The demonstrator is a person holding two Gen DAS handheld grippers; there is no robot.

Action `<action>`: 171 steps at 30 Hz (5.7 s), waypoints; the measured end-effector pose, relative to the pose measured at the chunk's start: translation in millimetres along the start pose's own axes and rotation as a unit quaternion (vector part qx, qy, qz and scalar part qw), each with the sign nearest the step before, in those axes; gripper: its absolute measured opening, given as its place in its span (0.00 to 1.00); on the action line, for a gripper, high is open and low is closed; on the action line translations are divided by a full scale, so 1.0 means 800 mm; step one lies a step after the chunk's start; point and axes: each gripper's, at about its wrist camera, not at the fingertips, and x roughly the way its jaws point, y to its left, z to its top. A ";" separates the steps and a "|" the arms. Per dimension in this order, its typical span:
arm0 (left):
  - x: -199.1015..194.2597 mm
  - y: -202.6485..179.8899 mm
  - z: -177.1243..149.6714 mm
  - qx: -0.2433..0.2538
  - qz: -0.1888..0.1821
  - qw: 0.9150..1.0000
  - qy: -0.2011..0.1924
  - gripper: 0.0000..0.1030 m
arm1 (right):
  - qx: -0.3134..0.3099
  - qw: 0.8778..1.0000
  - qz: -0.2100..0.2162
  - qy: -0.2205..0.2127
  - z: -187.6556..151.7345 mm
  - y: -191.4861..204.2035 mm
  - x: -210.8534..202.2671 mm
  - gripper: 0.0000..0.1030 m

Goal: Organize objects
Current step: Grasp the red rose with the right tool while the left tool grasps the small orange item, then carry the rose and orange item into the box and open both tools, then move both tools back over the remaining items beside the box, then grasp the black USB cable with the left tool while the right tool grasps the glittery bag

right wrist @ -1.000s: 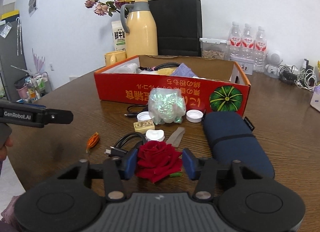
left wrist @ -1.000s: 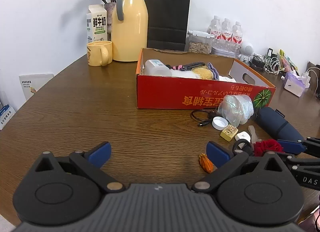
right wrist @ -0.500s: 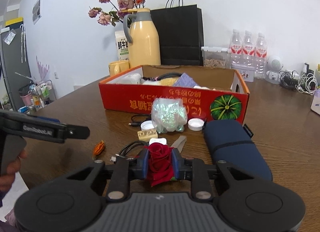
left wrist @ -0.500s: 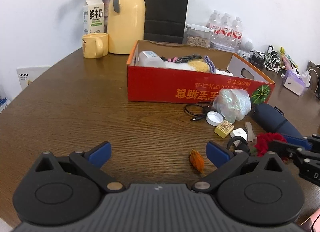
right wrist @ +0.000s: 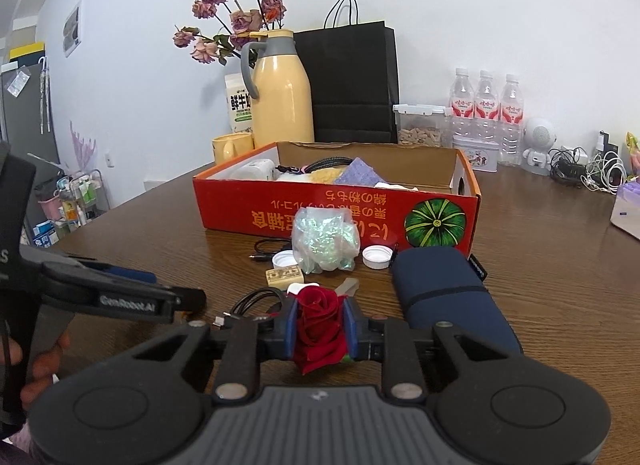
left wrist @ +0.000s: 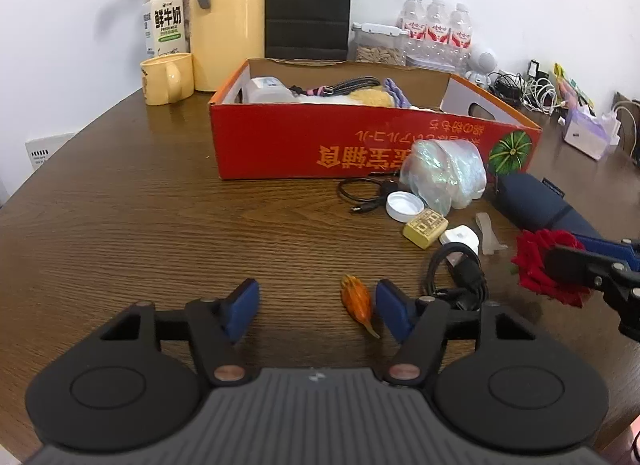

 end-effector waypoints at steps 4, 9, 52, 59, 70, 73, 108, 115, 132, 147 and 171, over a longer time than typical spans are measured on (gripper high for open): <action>0.000 -0.007 -0.002 0.013 -0.002 1.000 -0.004 0.43 | 0.000 1.000 0.001 0.001 -0.001 0.000 0.001 0.22; -0.003 -0.011 -0.004 0.025 -0.018 0.999 -0.007 0.14 | 0.000 1.000 0.003 0.001 -0.001 0.000 0.002 0.22; 0.053 -0.026 0.190 -0.015 -0.028 0.987 -0.158 0.14 | -0.007 0.996 -0.061 -0.072 0.169 -0.043 0.145 0.22; 0.109 -0.029 0.194 -0.010 -0.027 0.991 -0.130 0.14 | -0.005 0.996 -0.083 -0.039 0.156 -0.054 0.189 0.22; 0.110 -0.033 0.175 0.016 -0.012 0.990 -0.140 0.50 | 0.007 0.994 -0.110 -0.025 0.140 -0.061 0.197 0.29; 0.102 -0.029 0.176 0.008 0.006 0.987 -0.159 0.73 | 0.014 0.993 -0.114 -0.033 0.139 -0.065 0.192 0.39; 0.012 -0.012 0.161 -0.012 0.002 0.981 -0.192 1.00 | -0.034 0.989 -0.116 -0.085 0.132 -0.023 0.105 1.00; -0.023 -0.007 0.137 -0.004 -0.004 0.983 -0.181 1.00 | -0.044 0.991 -0.107 -0.072 0.104 -0.010 0.068 1.00; -0.049 0.012 0.066 0.005 0.007 0.994 -0.110 1.00 | -0.049 0.993 -0.100 -0.023 0.026 0.003 0.004 1.00; -0.040 -0.016 0.019 0.027 -0.023 0.998 -0.056 1.00 | -0.033 0.994 -0.105 0.005 -0.006 -0.019 -0.006 1.00; 0.022 -0.074 0.003 0.064 -0.062 0.996 -0.012 0.68 | -0.014 0.994 -0.106 0.019 -0.017 -0.045 0.007 1.00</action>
